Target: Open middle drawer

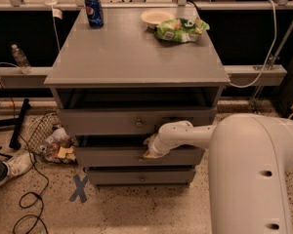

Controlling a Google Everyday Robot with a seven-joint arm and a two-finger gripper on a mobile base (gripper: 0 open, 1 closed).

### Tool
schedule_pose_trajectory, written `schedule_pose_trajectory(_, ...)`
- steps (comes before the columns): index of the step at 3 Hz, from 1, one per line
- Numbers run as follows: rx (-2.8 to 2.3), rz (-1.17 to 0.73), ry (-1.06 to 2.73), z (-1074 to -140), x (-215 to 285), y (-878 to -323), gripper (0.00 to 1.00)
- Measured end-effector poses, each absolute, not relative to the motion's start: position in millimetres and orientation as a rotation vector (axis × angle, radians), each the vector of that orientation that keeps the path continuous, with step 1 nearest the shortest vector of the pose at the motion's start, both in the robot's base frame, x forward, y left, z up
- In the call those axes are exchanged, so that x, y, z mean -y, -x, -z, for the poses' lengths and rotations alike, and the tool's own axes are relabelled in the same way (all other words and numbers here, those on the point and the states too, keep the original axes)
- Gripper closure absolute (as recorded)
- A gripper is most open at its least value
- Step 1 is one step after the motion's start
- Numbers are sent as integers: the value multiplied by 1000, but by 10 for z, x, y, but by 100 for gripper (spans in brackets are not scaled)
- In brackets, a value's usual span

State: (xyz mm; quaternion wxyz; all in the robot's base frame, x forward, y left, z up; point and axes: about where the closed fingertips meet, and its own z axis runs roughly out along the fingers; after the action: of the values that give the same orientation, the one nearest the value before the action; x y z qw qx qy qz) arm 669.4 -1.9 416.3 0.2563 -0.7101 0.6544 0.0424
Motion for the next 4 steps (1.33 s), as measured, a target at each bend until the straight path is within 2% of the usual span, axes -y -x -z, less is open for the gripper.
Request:
schedule_pose_trajectory(1,-1776,-115,1927,-4163,20,-6693,100)
schedule_pose_trajectory(2,-1776,-115,1927,-4162,19,-6693,82)
schedule_pose_trajectory(4,-1776,-116,1927,-4161,18,-6692,35)
